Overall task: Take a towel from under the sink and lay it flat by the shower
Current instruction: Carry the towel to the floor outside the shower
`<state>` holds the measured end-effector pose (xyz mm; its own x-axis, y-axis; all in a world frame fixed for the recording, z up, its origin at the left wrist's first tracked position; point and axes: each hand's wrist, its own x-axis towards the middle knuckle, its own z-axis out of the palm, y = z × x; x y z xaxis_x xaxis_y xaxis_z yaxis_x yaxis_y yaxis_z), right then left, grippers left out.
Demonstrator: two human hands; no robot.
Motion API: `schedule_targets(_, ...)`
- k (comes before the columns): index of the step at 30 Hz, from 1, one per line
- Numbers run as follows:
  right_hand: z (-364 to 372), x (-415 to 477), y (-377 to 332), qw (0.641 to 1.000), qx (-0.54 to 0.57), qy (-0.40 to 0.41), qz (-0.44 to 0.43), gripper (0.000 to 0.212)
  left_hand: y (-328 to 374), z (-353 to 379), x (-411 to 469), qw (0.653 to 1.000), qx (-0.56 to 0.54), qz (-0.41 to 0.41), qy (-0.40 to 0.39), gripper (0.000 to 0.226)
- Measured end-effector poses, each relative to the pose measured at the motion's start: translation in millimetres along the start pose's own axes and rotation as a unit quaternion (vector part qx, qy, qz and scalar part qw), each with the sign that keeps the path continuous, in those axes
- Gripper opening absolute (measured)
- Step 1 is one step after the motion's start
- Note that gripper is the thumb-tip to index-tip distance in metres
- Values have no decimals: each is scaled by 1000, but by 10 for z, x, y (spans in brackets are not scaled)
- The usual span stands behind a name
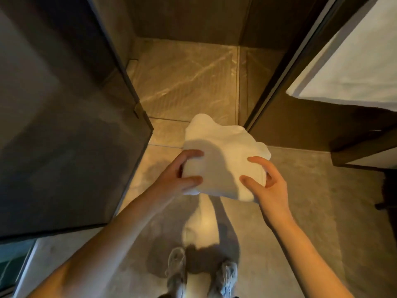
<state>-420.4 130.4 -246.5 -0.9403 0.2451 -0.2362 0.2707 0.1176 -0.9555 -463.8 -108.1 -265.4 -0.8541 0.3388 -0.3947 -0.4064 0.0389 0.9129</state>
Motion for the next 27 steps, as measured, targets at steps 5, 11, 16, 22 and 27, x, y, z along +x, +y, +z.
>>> schedule_targets(5,237,923,1528,1000,-8,-14,-2,39,-1472,-184,1170,999,-29,-18,8,86)
schedule_targets(11,637,1989,3488,999,-14,-26,-43,39,-3231,-452,2528,999,-44,-16,14,84)
schedule_targets(16,1005,2590,5298,997,-38,-12,-71,39,-4809,-624,3426,994,-101,-49,15,79)
schedule_targets(22,1226,2689,6570,998,-52,-19,1,39,-5929,-694,3751,995,-21,-94,28,75)
schedule_targets(27,1046,2848,6411,971,-231,-70,-4,51,-5746,-690,3777,982,172,-66,41,78)
